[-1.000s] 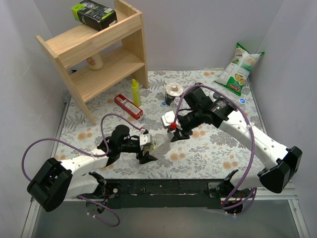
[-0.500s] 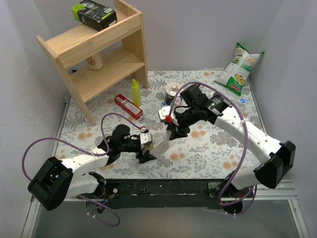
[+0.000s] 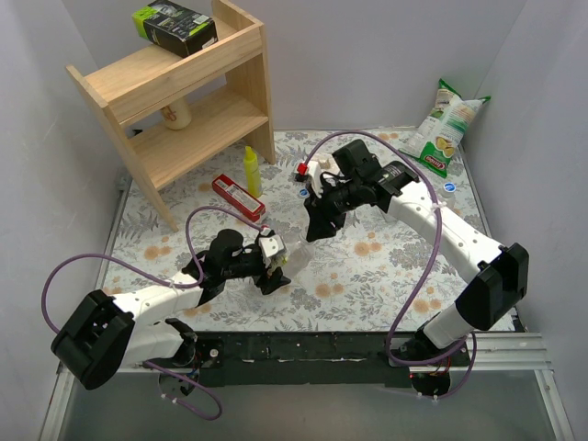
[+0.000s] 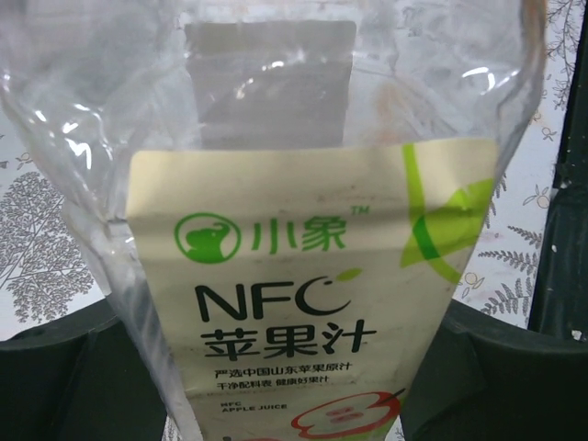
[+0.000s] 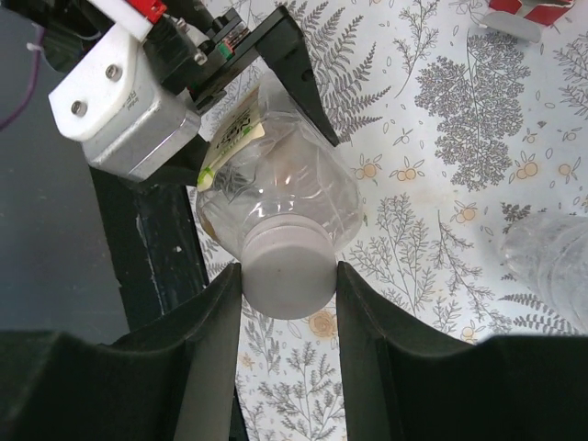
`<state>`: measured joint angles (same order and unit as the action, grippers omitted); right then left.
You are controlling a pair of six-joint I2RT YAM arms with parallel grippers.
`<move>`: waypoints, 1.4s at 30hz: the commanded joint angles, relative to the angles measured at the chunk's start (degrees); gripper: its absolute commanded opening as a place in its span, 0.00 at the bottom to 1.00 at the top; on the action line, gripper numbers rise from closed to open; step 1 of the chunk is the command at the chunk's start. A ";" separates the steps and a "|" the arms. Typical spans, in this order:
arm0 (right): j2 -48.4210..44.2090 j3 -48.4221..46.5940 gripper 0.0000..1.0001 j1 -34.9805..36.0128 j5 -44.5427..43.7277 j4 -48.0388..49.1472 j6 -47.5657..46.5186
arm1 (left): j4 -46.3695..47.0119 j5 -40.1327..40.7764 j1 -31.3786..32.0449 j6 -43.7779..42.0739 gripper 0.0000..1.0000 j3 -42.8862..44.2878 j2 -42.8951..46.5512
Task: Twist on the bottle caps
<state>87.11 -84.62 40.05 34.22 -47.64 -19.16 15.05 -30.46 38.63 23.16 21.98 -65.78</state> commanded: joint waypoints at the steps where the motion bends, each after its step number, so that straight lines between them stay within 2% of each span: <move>1: 5.61 -0.89 0.19 1.87 6.21 -0.70 6.41 | 12.73 2.41 1.36 -5.65 0.00 4.04 3.11; 17: 4.65 -1.87 0.22 1.78 3.66 -0.35 5.62 | 8.68 3.04 1.27 -0.22 0.00 -1.14 4.78; 25: 4.82 -3.18 0.30 1.70 3.49 -0.26 3.96 | 8.42 -1.61 1.27 -0.65 0.00 -2.37 4.87; 30: 5.08 -4.76 0.40 1.70 3.84 -0.09 2.63 | 7.98 -6.54 1.27 -1.89 0.00 -3.43 3.99; 35: 5.70 -4.94 0.44 1.70 3.75 -0.18 3.51 | 7.80 -5.93 1.27 -1.19 0.00 -4.05 3.73; 42: 5.96 -3.98 0.45 1.78 5.07 0.53 4.22 | 9.56 -5.92 1.27 2.23 0.00 -4.22 3.64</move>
<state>90.48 -88.51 40.16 36.73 -49.34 -15.31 19.31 -29.41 38.46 24.99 17.72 -62.67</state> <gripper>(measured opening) 0.470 0.730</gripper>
